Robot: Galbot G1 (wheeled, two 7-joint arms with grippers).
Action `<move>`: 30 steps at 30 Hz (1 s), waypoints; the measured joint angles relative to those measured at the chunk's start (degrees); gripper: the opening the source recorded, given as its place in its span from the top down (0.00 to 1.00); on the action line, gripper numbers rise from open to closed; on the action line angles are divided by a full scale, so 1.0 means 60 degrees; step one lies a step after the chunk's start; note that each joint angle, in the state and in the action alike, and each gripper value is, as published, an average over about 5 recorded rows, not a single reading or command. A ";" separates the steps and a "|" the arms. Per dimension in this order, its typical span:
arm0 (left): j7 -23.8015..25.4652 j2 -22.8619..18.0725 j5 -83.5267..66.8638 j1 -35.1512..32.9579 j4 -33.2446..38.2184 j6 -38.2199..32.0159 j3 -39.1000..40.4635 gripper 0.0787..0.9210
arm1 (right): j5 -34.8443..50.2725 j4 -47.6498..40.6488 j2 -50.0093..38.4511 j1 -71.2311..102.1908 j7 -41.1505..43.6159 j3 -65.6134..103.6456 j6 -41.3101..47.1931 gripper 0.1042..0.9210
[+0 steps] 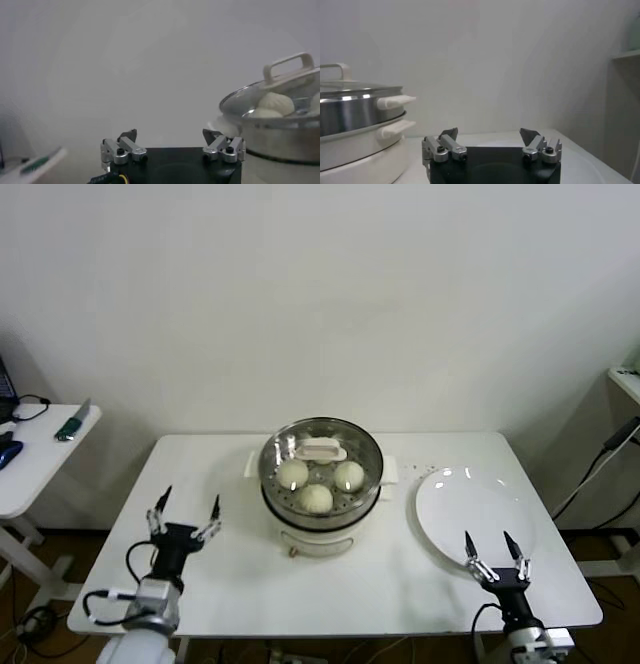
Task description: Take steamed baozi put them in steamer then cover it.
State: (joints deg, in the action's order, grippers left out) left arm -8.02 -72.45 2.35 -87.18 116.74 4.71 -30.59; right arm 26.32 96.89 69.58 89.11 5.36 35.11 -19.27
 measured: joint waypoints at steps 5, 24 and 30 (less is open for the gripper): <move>0.0024 -0.0152 -0.0734 -0.0503 -0.0750 -0.1327 -0.0247 0.12 | -0.0002 -0.0044 0.0003 0.0008 -0.0038 0.0017 -0.0087 0.12; 0.0392 -0.0981 -0.1658 -0.1178 -0.2007 -0.3388 0.0150 0.12 | -0.0170 -0.0047 -0.0015 0.0058 -0.0062 0.0039 -0.0173 0.12; 0.0517 -0.1028 -0.1729 -0.1337 -0.2001 -0.3504 0.0210 0.12 | -0.0185 -0.0039 -0.0018 0.0054 -0.0054 0.0043 -0.0161 0.12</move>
State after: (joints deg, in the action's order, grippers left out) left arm -4.92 -78.62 -8.02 -95.20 104.74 -16.32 -29.33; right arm 25.21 96.66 69.47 89.43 5.03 35.37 -20.23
